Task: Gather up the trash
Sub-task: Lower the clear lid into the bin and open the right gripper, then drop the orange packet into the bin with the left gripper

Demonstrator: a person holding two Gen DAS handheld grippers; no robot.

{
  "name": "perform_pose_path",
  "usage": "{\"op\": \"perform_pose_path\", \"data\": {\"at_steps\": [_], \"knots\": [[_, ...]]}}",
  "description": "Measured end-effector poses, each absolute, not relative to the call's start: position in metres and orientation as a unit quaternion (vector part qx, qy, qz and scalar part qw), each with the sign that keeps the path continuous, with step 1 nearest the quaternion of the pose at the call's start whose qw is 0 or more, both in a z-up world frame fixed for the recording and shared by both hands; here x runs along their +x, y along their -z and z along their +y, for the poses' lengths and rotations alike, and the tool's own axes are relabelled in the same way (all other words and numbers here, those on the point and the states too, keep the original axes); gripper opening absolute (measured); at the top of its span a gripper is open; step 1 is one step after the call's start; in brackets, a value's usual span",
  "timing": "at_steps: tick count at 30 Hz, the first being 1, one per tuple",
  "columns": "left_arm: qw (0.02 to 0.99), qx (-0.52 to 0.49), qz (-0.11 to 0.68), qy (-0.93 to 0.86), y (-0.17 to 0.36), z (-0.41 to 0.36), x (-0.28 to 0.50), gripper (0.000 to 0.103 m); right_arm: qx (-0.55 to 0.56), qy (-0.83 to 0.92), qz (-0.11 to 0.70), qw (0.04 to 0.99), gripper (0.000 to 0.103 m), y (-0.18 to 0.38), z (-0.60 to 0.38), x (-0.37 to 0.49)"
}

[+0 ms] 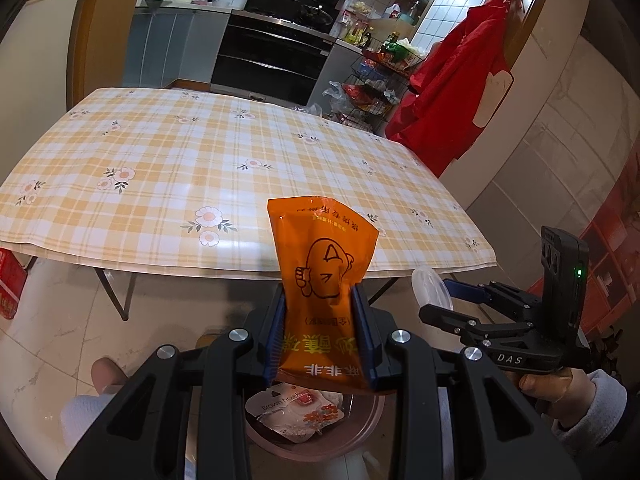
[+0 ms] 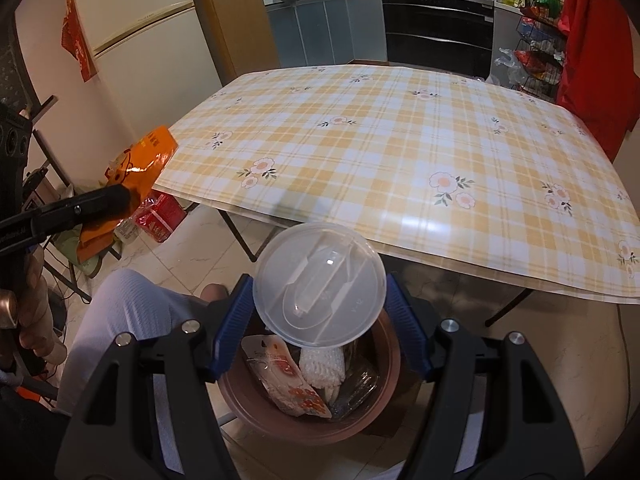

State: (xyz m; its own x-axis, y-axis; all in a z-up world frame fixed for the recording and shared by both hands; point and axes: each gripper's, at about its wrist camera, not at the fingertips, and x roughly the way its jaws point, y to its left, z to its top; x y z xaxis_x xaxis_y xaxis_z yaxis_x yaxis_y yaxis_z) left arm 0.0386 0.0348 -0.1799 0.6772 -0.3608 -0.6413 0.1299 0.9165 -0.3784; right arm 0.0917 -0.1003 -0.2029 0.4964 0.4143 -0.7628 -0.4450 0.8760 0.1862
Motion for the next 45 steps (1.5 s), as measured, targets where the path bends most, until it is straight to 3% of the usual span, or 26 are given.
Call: {"op": "perform_pose_path", "data": {"at_steps": [3,8,15,27,30,33,45], "knots": [[0.901,-0.152,0.382,0.139,0.183,0.033,0.039,0.031,-0.016,-0.244,0.432,0.868,0.076,0.201,-0.103,0.093],[0.898,-0.149,0.389,0.145,0.189,0.031,0.041,0.031,-0.021,-0.24,0.422,0.874,0.079,0.195,-0.106,0.094],[0.894,-0.142,0.396,0.154,0.193,0.025,0.042,0.031,-0.021,-0.227,0.399,0.888,0.093,0.178,-0.111,0.095],[0.878,-0.124,0.425,0.181,0.207,0.007,0.048,0.033,-0.04,-0.21,0.371,0.904,0.096,0.157,-0.116,0.097],[0.872,-0.12,0.429,0.204,0.209,-0.002,0.048,0.052,-0.037,-0.204,0.371,0.905,0.096,0.156,-0.12,0.098],[0.872,-0.117,0.428,0.206,0.209,-0.006,0.049,0.064,-0.034,-0.2,0.373,0.905,0.096,0.157,-0.123,0.099],[0.908,-0.115,0.383,0.124,0.192,0.02,0.051,0.09,-0.038,-0.186,0.37,0.91,0.097,0.151,-0.124,0.102]]}}
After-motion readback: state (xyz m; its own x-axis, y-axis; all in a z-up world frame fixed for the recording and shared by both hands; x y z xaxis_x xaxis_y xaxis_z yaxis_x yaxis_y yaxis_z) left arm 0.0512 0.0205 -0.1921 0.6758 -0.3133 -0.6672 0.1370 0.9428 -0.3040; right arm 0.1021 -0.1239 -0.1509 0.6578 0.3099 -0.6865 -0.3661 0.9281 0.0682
